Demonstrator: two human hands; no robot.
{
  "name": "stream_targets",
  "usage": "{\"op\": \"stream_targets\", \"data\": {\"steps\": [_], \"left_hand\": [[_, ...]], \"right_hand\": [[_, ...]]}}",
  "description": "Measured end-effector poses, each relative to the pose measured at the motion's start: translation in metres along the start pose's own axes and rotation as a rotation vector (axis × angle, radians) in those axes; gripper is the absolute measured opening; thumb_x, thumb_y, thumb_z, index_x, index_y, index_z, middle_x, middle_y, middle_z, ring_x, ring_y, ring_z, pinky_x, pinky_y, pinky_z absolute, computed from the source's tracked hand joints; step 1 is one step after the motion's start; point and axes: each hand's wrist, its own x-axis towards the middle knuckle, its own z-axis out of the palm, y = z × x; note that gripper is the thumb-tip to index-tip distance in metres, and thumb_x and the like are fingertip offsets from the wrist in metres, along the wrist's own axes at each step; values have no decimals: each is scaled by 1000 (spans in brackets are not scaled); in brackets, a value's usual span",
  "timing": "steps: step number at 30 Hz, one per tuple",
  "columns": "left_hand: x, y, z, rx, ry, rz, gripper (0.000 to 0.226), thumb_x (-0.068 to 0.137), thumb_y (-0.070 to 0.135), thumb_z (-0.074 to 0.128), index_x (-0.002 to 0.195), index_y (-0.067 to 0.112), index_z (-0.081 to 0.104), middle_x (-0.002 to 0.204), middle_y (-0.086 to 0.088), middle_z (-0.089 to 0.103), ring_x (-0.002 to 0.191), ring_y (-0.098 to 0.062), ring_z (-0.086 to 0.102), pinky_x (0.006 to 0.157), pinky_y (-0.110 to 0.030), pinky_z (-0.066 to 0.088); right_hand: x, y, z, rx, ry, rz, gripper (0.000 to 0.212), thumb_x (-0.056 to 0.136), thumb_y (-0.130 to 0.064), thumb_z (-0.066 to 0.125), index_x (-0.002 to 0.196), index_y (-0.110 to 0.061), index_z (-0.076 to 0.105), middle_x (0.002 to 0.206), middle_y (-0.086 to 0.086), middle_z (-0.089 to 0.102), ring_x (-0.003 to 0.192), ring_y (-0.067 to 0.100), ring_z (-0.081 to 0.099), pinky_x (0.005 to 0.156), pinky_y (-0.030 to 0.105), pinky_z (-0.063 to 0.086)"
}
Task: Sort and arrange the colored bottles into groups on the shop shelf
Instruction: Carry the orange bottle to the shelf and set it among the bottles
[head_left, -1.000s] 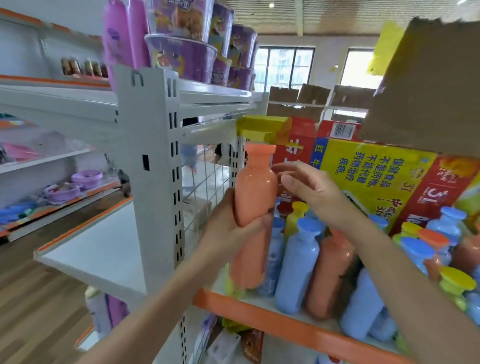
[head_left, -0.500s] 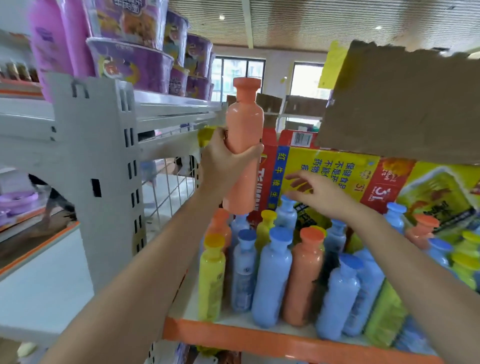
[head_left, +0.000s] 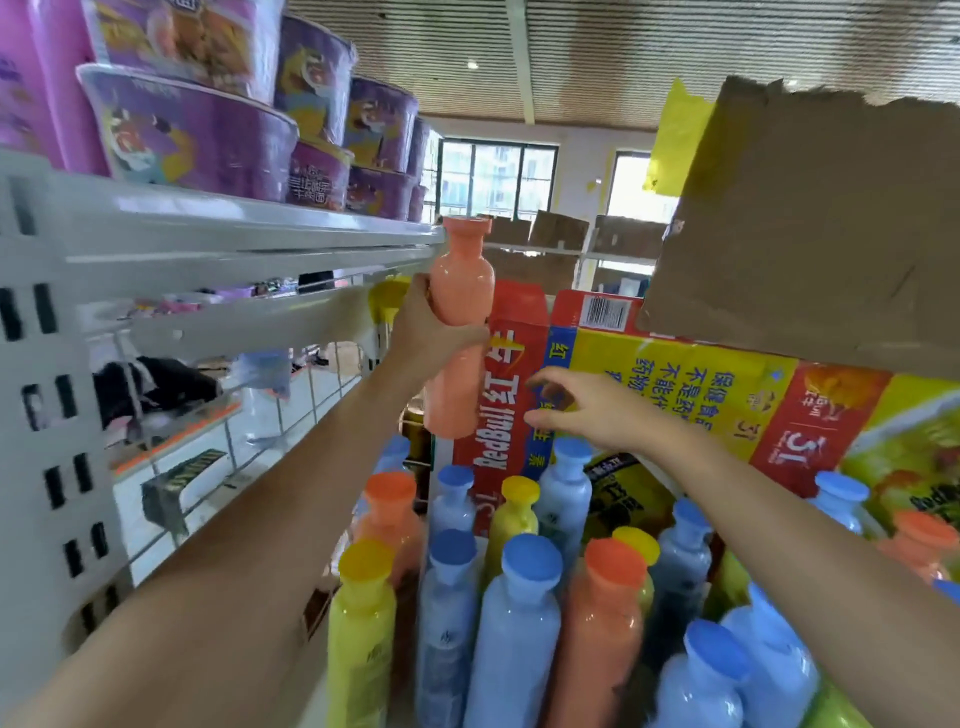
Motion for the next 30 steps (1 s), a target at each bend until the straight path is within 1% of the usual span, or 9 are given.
{"op": "stream_targets", "data": {"steps": [5,7,9,11,14,19,23,27,30], "left_hand": [[7,-29,-5,-4,-139,-120,82,65,8,81,133,11,36,122,-4,53,108,-20,54,82,-29,47],[8,-37,-9,23,-178,-135,79,66,2,79,133,9,38,120,-7,55,101,-18,57,76,-26,49],[8,-44,-13,35,-216,-148,78,62,-1,80,129,8,41,115,-8,59,89,-11,60,69,-21,51],[6,-51,-17,52,-250,-172,85,52,5,83,127,9,45,113,-8,63,90,-13,62,73,-24,54],[2,-57,-21,97,-278,-208,84,50,1,81,125,8,44,109,-8,61,95,-20,60,77,-28,53],[-3,-63,-20,210,-318,-221,79,60,-5,79,128,9,41,109,-7,58,94,-19,57,74,-28,51],[-7,-69,-18,222,-332,-222,70,64,-8,75,124,6,42,104,-6,56,90,-18,55,64,-19,48],[-9,-76,-21,245,-316,-206,63,67,-6,75,121,3,44,103,-6,54,90,-18,52,66,-18,45],[-13,-83,-25,259,-289,-213,67,73,0,72,130,3,38,112,-10,51,98,-17,48,69,-15,42]], "right_hand": [[35,5,6,203,44,-107,54,87,-35,60,135,-21,40,121,0,54,105,15,55,85,24,44],[50,0,7,291,123,-156,54,87,-30,62,135,-18,40,118,-1,55,102,15,57,82,20,45],[65,-6,6,335,208,-197,54,86,-29,63,134,-16,41,120,3,57,103,16,57,84,24,45],[79,-13,5,352,269,-235,56,85,-29,64,134,-16,41,120,5,59,104,19,57,85,27,44],[96,-24,5,274,300,-266,56,85,-33,64,134,-19,43,122,7,59,110,22,56,92,31,42],[114,-34,12,106,190,-282,54,87,-31,61,136,-20,42,133,6,53,118,24,52,86,27,39],[117,-35,10,30,197,-283,49,84,-34,65,127,-17,51,126,6,57,114,25,53,82,31,38],[116,-37,18,39,195,-272,48,81,-35,66,125,-18,53,124,6,59,112,27,55,85,33,41],[115,-41,31,-2,168,-287,48,82,-33,66,125,-15,53,125,6,59,112,25,55,85,32,42]]}}
